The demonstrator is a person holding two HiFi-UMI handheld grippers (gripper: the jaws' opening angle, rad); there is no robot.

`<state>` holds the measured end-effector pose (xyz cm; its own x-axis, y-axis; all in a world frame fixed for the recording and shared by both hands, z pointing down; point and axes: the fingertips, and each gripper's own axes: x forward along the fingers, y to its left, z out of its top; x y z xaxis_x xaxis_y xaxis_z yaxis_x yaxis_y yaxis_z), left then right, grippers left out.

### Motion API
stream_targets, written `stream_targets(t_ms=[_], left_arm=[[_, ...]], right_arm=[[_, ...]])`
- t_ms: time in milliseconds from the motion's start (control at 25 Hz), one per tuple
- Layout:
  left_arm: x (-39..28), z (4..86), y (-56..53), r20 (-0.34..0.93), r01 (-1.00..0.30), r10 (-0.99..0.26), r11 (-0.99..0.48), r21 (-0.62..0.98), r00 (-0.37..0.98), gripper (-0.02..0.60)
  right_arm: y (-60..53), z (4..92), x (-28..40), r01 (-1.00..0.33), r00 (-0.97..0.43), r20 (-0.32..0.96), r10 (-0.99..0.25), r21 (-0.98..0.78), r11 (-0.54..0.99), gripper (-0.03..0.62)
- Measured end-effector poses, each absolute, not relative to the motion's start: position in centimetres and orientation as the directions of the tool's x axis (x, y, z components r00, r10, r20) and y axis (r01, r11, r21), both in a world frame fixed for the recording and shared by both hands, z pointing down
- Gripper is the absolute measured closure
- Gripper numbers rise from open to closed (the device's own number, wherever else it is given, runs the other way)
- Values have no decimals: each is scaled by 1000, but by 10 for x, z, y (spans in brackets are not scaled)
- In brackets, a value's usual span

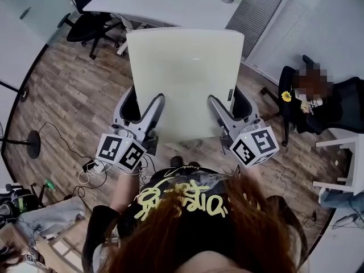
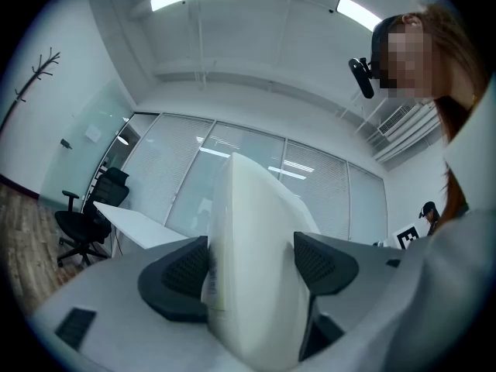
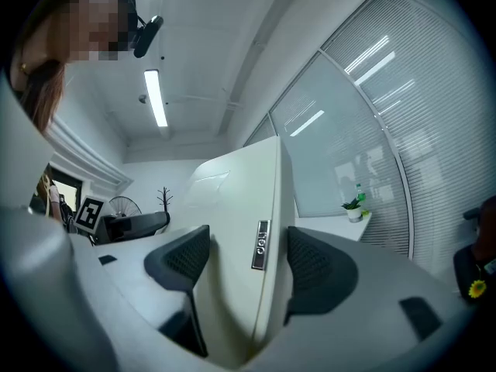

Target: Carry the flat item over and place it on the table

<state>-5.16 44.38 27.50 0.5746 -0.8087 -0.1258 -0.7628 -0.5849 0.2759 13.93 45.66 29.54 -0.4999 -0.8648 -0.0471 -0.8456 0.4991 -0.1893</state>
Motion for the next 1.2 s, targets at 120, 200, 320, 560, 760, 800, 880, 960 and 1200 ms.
stream_targets(t_ms=[120, 200, 320, 560, 760, 800, 880, 960, 1200], left_arm=[[-57, 275, 443, -125, -763, -809, -584, 276, 574, 236], [-60, 277, 443, -124, -763, -810, -583, 280, 573, 235], [-68, 280, 442, -120, -764, -812, -580, 283, 572, 236], [-87, 281, 438, -125, -761, -809, -584, 283, 574, 236], [-104, 285, 435, -124, -759, -805, -589, 276, 580, 236], [-107, 286, 435, -121, -758, -803, -593, 273, 584, 235], [-111, 285, 434, -118, -754, -795, -603, 262, 595, 235], [-114, 284, 433, -121, -747, -785, -616, 250, 607, 235], [-117, 283, 433, -128, -727, -772, -632, 268, 623, 235]], right_arm=[[456, 295, 134, -846, -500, -46, -865, -188, 499, 283], [456, 297, 131, -846, -501, -42, -864, -189, 499, 283], [455, 301, 123, -846, -501, -37, -865, -190, 498, 283], [451, 301, 104, -848, -498, -41, -866, -187, 496, 283], [449, 307, 87, -848, -494, -43, -869, -197, 492, 283], [449, 309, 84, -848, -492, -41, -870, -204, 489, 283], [450, 312, 80, -851, -483, -41, -874, -213, 480, 283], [452, 311, 76, -857, -470, -47, -882, -217, 468, 283], [454, 308, 73, -864, -460, -41, -887, -212, 457, 283]])
